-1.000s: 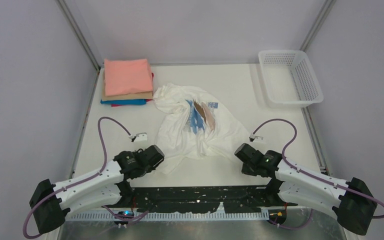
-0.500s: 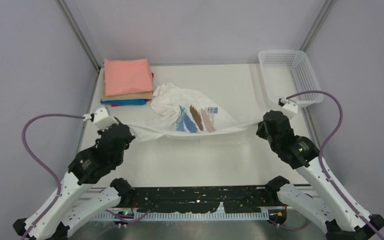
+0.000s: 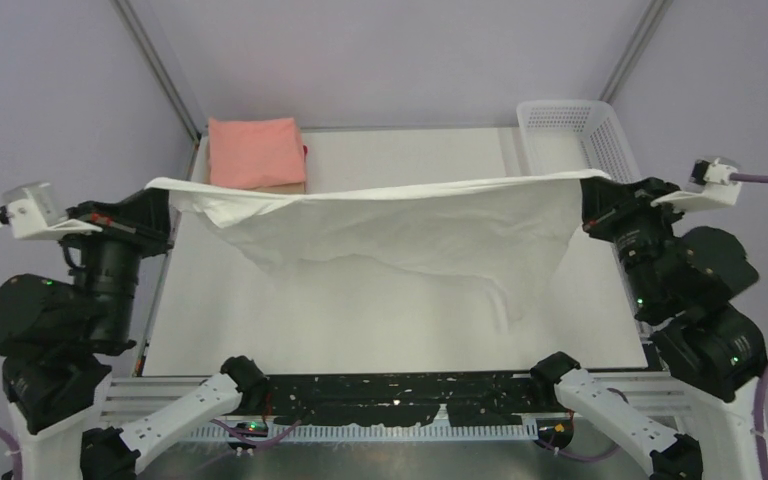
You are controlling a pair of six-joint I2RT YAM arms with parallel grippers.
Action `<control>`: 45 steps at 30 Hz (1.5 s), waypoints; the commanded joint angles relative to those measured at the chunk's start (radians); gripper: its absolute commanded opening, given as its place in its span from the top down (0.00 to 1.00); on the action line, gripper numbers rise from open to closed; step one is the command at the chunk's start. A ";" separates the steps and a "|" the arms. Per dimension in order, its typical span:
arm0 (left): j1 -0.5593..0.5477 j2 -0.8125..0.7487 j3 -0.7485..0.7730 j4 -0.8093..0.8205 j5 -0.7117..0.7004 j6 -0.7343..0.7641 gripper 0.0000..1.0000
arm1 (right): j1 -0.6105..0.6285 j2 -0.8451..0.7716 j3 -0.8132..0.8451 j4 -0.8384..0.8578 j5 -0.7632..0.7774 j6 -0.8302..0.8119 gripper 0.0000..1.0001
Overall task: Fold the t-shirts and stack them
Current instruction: Flatten out the tshirt
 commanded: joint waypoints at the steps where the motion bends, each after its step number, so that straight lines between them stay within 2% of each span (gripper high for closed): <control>1: 0.006 0.033 0.212 0.053 0.172 0.165 1.00 | -0.004 -0.050 0.132 0.028 -0.060 -0.069 0.94; 6: 0.006 0.135 0.504 -0.071 0.380 0.200 1.00 | -0.004 -0.051 0.278 0.012 -0.186 -0.089 0.94; 10: 0.006 0.197 0.672 -0.123 0.461 0.210 1.00 | -0.005 -0.029 0.391 -0.030 -0.265 -0.091 0.94; 16: 0.006 0.217 0.725 -0.088 0.447 0.245 1.00 | -0.005 -0.041 0.422 -0.028 -0.286 -0.084 0.94; 19: 0.005 0.243 0.706 -0.055 0.379 0.275 1.00 | -0.005 -0.037 0.396 -0.018 -0.239 -0.087 0.94; 22: 0.006 0.288 0.608 0.012 0.261 0.336 1.00 | -0.005 -0.016 0.333 -0.010 -0.145 -0.085 0.94; 25: 0.007 0.355 0.429 0.201 0.036 0.439 1.00 | -0.004 0.009 0.185 0.034 0.037 -0.070 0.94; 27: 0.036 0.427 0.358 0.209 0.017 0.436 1.00 | -0.004 0.025 0.072 0.061 0.154 -0.049 0.94; 28: 0.069 0.464 0.317 0.200 0.046 0.404 1.00 | -0.004 0.030 0.034 0.068 0.225 -0.036 0.94; 32: 0.246 0.636 0.160 0.198 0.226 0.208 1.00 | -0.010 0.065 -0.213 0.150 0.356 0.045 0.94; 36: 0.346 0.869 0.071 0.285 0.431 0.134 1.00 | -0.066 0.169 -0.381 0.216 0.360 0.114 0.94; 40: 0.371 1.110 0.161 0.279 0.523 0.145 1.00 | -0.136 0.307 -0.470 0.305 0.284 0.148 0.94; 45: 0.378 1.326 0.349 0.169 0.498 0.178 1.00 | -0.205 0.488 -0.486 0.395 0.197 0.150 0.94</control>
